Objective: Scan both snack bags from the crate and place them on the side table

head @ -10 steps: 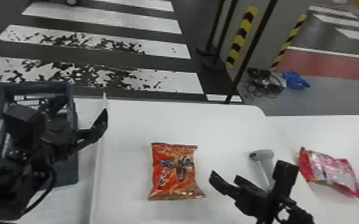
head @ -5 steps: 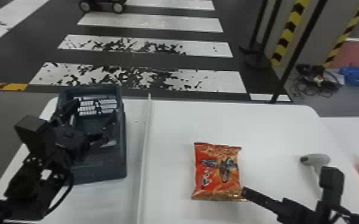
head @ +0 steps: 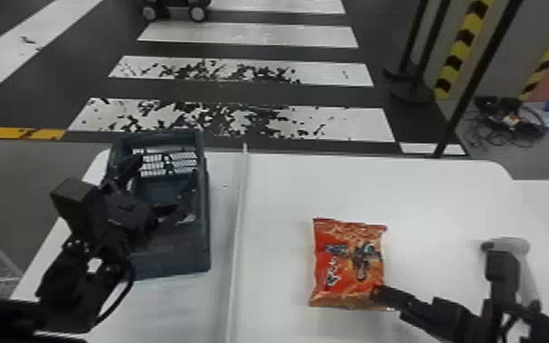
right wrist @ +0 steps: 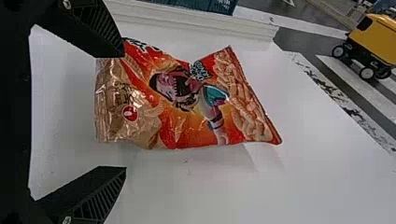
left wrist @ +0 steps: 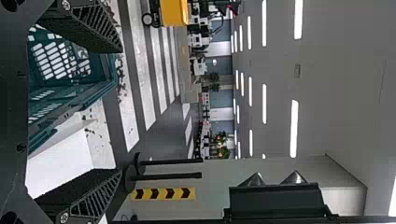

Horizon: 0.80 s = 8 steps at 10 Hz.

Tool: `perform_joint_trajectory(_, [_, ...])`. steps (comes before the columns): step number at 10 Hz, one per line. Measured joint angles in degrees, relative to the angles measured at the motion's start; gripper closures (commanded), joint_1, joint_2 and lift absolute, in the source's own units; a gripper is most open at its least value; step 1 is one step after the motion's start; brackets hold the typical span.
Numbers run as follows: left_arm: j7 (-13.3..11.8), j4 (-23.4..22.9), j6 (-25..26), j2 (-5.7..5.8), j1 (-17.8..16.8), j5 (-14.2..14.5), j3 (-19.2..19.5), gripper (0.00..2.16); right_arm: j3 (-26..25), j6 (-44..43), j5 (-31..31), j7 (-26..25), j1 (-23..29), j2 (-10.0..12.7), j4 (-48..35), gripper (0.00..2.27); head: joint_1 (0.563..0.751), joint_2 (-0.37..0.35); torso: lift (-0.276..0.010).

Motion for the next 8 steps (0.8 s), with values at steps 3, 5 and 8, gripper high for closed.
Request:
perform_joint_trajectory(3, [0.2,0.2,-0.5,0.02,0.5,0.4,0.2,0.08,0.5,2.3,-0.3,0.9,-2.7,0.0,3.5,1.64,0.695,0.017,-0.098])
perform_joint_trajectory(5, [1.4,0.2,-0.9,-0.06,0.8,0.4,0.3,0.08,-0.5,4.1,-1.5,1.0,-3.8,0.0,5.9,2.25,0.695,0.03,-0.098])
perform_joint_trajectory(8, [4.3,0.2,-0.7,-0.5,1.2,0.2,0.1,0.08,-3.6,4.6,-4.9,3.3,-4.3,0.0,8.0,2.25,0.695,0.036,-0.098])
